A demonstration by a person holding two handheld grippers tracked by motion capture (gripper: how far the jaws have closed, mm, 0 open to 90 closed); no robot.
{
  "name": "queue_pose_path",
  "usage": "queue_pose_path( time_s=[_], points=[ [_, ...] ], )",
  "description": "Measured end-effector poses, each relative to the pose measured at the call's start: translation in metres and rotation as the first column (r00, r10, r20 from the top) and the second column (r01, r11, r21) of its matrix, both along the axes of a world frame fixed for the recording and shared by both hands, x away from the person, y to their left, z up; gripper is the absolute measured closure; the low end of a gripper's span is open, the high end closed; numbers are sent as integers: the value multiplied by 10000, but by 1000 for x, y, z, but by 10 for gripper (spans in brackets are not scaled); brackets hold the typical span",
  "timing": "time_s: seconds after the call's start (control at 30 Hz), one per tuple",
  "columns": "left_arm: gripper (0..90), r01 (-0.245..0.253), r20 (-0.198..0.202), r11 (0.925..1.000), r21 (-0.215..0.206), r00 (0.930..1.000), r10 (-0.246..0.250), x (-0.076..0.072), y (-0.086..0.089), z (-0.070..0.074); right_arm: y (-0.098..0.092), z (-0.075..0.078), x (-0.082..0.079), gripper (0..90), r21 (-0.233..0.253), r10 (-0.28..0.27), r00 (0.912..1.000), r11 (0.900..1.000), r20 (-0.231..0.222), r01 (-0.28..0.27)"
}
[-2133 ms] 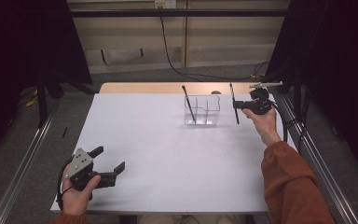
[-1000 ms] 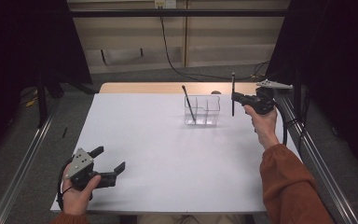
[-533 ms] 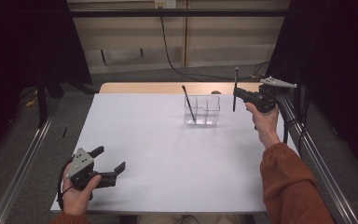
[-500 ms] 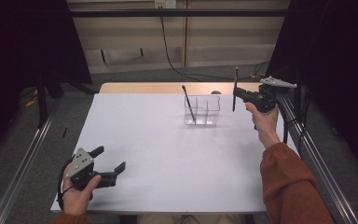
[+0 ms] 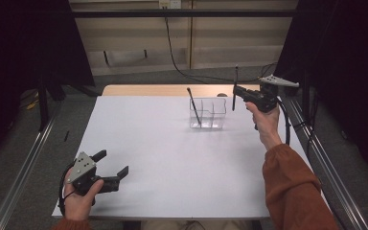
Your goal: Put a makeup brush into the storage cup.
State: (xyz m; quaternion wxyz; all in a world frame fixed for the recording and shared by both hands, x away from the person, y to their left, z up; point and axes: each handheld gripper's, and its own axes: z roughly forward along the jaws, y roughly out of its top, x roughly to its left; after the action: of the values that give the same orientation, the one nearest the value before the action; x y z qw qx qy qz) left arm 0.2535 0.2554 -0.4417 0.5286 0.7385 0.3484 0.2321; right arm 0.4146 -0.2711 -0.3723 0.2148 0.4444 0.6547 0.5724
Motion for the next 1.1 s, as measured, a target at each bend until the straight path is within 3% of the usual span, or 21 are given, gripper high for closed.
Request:
queue_pose_path(
  time_s=[1.1],
  points=[
    [28, 20, 23, 10000, 14, 10000, -20, 0, 0, 0, 42, 17, 14, 848, 42, 723, 9961, 9974, 502, -726]
  ],
)
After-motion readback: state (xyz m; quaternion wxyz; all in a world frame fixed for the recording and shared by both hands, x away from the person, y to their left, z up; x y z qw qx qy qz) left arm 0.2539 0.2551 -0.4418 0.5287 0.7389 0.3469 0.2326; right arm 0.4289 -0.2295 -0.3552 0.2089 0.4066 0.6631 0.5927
